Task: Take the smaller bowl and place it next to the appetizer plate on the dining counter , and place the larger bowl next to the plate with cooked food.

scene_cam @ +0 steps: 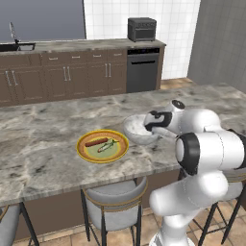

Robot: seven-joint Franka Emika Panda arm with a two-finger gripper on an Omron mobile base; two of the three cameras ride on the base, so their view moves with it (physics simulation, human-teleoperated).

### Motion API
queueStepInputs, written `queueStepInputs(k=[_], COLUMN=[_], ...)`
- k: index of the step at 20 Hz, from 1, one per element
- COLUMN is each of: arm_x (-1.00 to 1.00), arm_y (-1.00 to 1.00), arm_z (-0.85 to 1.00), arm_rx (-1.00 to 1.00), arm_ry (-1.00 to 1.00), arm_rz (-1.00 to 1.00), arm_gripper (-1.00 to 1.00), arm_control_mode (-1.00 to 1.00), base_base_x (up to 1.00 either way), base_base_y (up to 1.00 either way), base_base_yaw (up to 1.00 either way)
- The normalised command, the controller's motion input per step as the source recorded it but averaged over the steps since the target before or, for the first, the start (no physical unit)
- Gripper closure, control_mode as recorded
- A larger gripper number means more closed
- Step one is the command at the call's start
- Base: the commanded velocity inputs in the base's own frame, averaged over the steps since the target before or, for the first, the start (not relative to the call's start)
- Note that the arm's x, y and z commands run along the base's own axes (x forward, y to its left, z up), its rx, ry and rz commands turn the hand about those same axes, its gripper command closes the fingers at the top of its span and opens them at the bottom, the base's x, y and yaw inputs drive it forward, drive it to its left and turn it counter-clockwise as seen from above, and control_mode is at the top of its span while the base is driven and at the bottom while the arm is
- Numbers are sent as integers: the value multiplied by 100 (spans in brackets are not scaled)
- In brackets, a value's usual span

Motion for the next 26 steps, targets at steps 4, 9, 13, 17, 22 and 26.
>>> queueStepInputs(k=[4,9,13,17,22,26], arm_x=[42,29,4,-6,-43,-84], arm_y=[0,1,0,0,0,1], arm_z=[-31,-28,-10,4,56,98], arm_rx=[0,0,0,-1,-5,-8], arm_ry=[0,0,1,0,-3,-12], arm_rz=[0,0,0,0,0,2], arm_gripper=[100,100,-100,-100,-100,-100], arm_control_mode=[-100,-100,-100,-100,-100,-100], base_base_x=[0,0,0,0,0,0], base_base_y=[0,0,0,0,0,0], base_base_yaw=[0,0,0,0,0,0])
